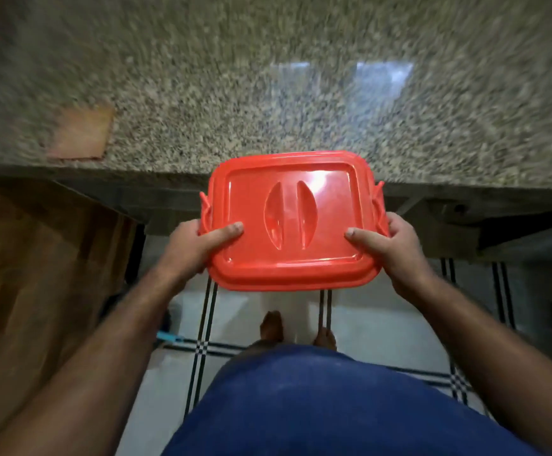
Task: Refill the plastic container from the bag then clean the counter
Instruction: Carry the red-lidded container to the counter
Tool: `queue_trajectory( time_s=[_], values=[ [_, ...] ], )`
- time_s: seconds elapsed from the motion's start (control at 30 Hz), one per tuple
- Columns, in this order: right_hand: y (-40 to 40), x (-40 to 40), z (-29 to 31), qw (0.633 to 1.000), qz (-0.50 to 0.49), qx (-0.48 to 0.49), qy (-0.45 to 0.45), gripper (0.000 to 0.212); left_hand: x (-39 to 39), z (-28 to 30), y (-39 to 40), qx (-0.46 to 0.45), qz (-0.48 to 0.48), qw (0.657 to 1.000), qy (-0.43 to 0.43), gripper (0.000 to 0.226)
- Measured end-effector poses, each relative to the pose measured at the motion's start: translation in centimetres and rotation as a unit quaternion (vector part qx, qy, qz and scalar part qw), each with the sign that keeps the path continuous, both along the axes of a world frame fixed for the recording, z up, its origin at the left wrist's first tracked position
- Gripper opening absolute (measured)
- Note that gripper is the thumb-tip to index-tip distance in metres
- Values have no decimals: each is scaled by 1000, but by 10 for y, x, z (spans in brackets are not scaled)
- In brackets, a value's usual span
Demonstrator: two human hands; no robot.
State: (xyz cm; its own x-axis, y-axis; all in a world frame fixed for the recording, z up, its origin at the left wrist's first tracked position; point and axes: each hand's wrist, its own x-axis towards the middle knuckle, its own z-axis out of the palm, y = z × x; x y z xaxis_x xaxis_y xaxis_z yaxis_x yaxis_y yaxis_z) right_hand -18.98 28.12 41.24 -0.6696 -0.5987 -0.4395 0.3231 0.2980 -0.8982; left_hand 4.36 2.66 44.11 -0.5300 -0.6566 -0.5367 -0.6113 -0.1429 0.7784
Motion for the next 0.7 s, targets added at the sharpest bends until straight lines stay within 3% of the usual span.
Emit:
queue_trajectory(
  time_s=[0.13, 0.33, 0.53, 0.63, 0.7],
  values=[
    [-6, -21, 61, 998, -15, -50, 35, 66, -3, 63, -2, -23, 24, 998, 56, 65],
    [-12, -49, 117, 990, -12, -139, 30, 27, -28, 125, -9, -15, 25, 991, 130, 58],
    [-73, -107, 122, 986, -60, -125, 94, 48, -110, 124, -73, -95, 39, 985, 139, 56],
    [-110, -138, 106, 984, -96, -116, 91, 42, -154, 111, -106, -99, 29, 986, 131, 52],
    [-130, -155, 99, 985, -101, -92, 103, 50, -178, 103, -128, -95, 24, 988, 120, 46]
  ],
)
